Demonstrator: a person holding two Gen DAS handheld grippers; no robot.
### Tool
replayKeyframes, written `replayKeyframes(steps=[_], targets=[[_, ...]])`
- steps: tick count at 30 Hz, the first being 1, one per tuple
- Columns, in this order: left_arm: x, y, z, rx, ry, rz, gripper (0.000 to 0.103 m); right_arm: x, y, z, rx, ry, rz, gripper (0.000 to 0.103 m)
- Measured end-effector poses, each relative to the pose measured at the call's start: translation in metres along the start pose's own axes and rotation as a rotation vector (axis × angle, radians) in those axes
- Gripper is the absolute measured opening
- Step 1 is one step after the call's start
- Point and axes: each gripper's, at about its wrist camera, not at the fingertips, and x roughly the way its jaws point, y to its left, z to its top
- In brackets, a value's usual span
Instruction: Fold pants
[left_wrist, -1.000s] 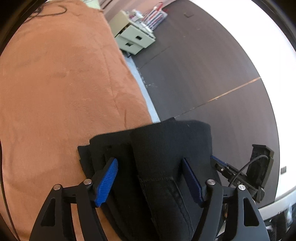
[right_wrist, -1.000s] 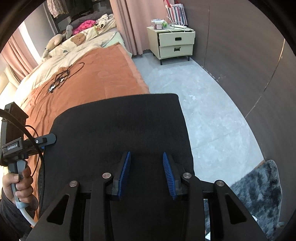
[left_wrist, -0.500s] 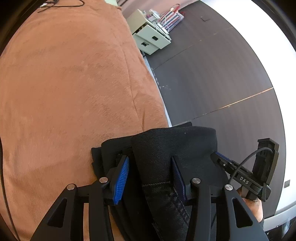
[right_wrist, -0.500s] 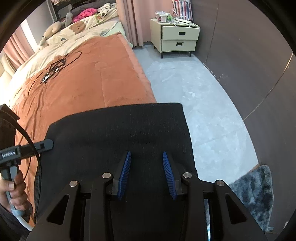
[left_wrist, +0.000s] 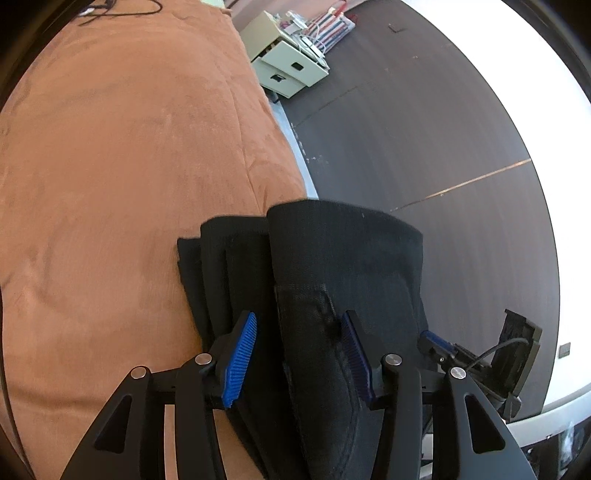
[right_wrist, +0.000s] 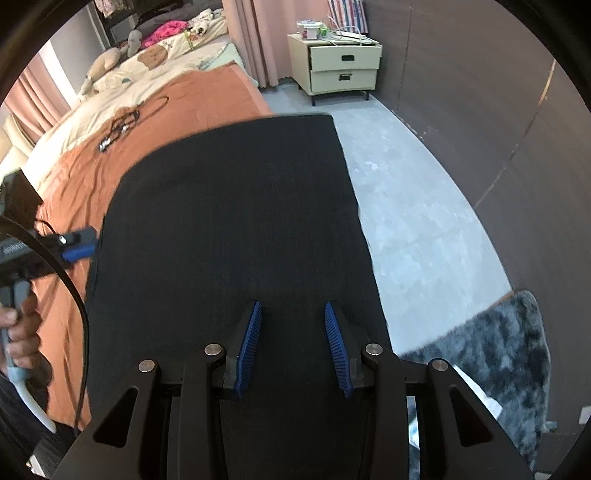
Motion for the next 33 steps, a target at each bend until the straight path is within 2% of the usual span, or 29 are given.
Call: replayKeyframes(steps=[6,9,13,15,20,22,24,26,29,31,33], targets=[[-0.013,-0.013,-0.021,0.028,0.001,0.01,0.049,-0.006,-0.003,-0.028,0.026,0.033,-0.019,0.033],[-0.021,-0.019,-0.031,0.046,0.002,0.019,0.049,-0.013,0.001,-0.039,0.019,0.064,-0.067,0.028],[-0.035,-0.027,-0.046,0.079,-0.001,0.032,0.05,-0.033,0.008,-0.043,0.028,0.058,-0.097,0.027],[-0.039,-0.031,-0.05,0.093,-0.007,0.036,0.053,-0.045,0.013,-0.044,0.033,0.045,-0.09,0.027],[-0.059,-0.045,-0.065,0.138,-0.026,0.052,0.073,-0.079,0.025,-0.057,0.058,-0.008,-0.051,0.028],[-0.068,-0.05,-0.071,0.149,-0.034,0.054,0.079,-0.091,0.032,-0.063,0.057,-0.021,-0.045,0.039],[-0.081,-0.055,-0.077,0.156,-0.049,0.063,0.085,-0.101,0.039,-0.066,0.051,-0.037,-0.051,0.063],[-0.092,-0.06,-0.082,0.166,-0.064,0.074,0.093,-0.113,0.046,-0.072,0.053,-0.054,-0.043,0.07],[-0.114,-0.067,-0.091,0.186,-0.095,0.096,0.102,-0.133,0.056,-0.083,0.041,-0.095,-0.048,0.088],[-0.127,-0.068,-0.095,0.193,-0.114,0.107,0.103,-0.15,0.066,-0.093,0.044,-0.126,-0.054,0.093],[-0.143,-0.069,-0.101,0.202,-0.134,0.137,0.103,-0.161,0.074,-0.097,0.039,-0.152,-0.045,0.103]])
